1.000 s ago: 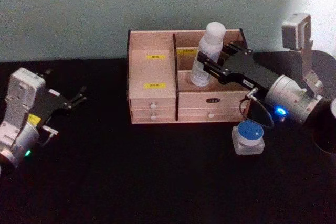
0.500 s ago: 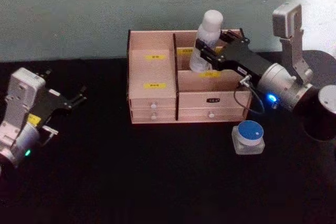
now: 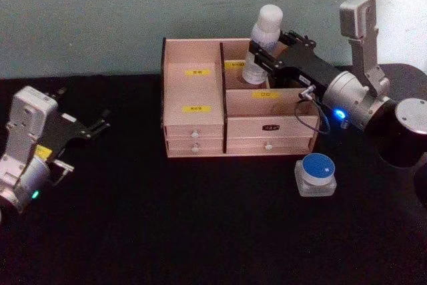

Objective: Pick up the facial cleanser and watermelon frost from the table and place them into the tiered storage box.

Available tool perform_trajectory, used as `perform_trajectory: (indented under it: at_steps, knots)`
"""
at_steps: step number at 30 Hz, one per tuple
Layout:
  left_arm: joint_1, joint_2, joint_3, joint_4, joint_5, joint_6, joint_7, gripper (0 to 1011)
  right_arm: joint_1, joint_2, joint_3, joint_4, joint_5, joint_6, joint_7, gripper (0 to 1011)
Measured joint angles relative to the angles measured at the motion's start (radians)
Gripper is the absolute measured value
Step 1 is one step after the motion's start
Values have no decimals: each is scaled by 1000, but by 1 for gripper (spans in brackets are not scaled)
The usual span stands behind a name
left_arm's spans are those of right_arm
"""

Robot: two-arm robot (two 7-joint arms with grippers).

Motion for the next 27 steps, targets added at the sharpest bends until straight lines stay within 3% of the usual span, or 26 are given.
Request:
perform_trajectory:
  at_steps: [15,27]
  knots:
    - [0,0,0,0,0,0,0,1001,52,-37,4,109,-21,-5,24,593]
    - [0,0,0,0,0,0,0,1001,70,-52,-4,157,-35,7,34,593]
